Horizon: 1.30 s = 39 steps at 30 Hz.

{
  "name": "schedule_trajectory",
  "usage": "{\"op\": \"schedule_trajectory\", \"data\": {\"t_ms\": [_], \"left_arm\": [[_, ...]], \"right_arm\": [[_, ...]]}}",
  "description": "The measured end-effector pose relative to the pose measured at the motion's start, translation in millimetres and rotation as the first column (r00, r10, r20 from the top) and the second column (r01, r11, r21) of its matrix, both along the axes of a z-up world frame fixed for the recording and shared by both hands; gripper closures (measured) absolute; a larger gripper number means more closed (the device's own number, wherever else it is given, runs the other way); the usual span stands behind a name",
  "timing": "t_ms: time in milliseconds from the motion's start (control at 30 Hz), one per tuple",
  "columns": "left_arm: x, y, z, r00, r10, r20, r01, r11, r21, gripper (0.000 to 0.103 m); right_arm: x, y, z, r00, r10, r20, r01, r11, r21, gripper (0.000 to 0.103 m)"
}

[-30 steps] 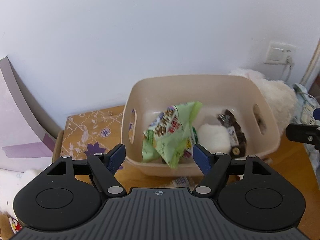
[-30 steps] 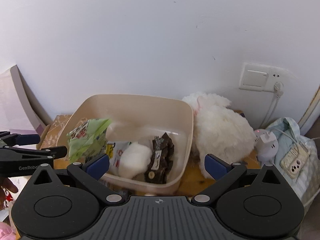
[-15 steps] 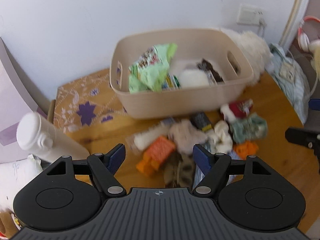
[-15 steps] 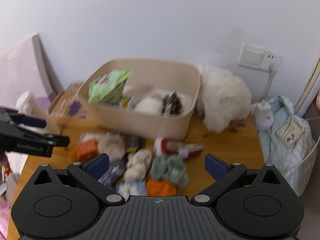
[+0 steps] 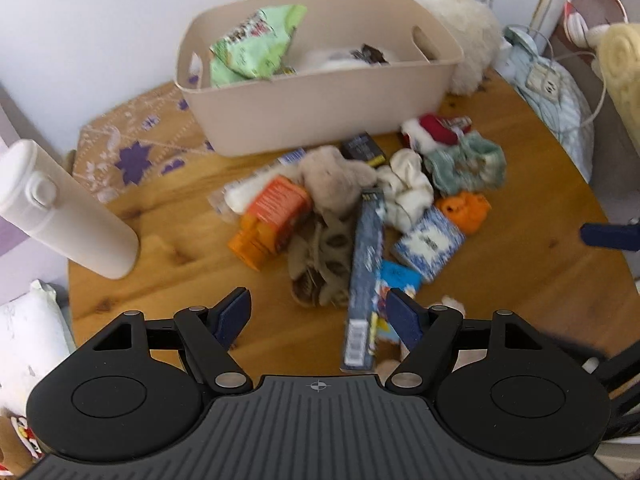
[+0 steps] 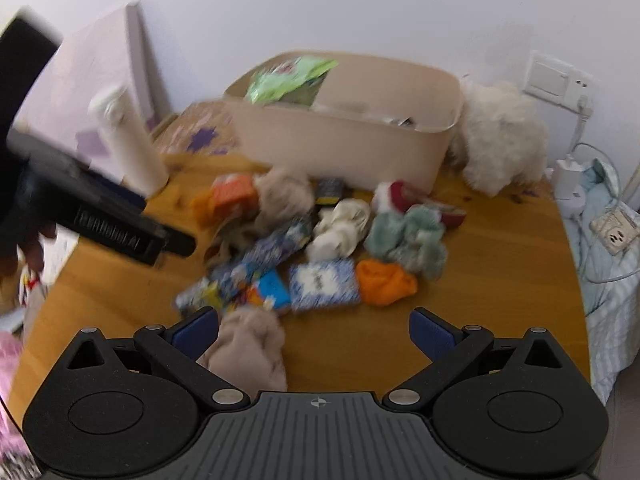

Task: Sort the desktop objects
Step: 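Move both tools back over the remaining pile on the table, then grasp the dark blue box with left tool while right tool grasps beige sock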

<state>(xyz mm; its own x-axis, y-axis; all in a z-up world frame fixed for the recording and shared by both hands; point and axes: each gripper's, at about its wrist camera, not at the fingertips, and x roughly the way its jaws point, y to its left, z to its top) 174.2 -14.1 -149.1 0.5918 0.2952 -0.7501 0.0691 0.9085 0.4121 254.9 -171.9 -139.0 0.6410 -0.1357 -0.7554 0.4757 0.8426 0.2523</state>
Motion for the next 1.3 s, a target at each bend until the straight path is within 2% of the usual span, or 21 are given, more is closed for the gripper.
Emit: {"op": "schedule_trajectory", "data": {"t_ms": [333,667,867,1000,1067,1133,1300], "left_arm": [[3.2,1.6,-35.3,0.996,0.028,-0.080,-0.031,0.999,-0.032,0.027],[17.2,12.0,-55.3,0.988,0.098,-0.119,-0.111,0.987,-0.115,0.029],[28.5,20.3,-63.2,0.979,0.143,-0.148,-0.166,0.974,-0.155,0.044],[33.8,23.4,-67.2,0.974,0.165,-0.155,-0.193,0.964,-0.184,0.059],[35.8,25.4,-68.8,0.971,0.178,-0.161,-0.209,0.958,-0.196,0.064],[36.9,26.8,-69.3,0.970,0.180,-0.166,-0.214,0.951,-0.222,0.075],[35.7,24.3,-69.8,0.972,0.165,-0.167,-0.201,0.952,-0.231,0.078]], "right_arm": [[17.5,35.5,-41.3,0.994,0.106,-0.035,-0.104,0.994,0.044,0.000],[40.3,28.6,-59.4,0.992,0.123,-0.041,-0.117,0.986,0.119,0.009],[45.3,17.7,-68.5,0.994,0.103,-0.043,-0.094,0.979,0.182,0.018],[47.4,15.2,-73.2,0.994,0.099,-0.047,-0.088,0.976,0.199,0.030],[47.5,13.8,-74.3,0.995,0.094,-0.046,-0.083,0.976,0.200,0.033],[46.1,11.5,-74.3,0.995,0.090,-0.038,-0.080,0.976,0.204,0.036],[43.6,7.9,-75.1,0.996,0.086,-0.037,-0.076,0.973,0.217,0.054]]}}
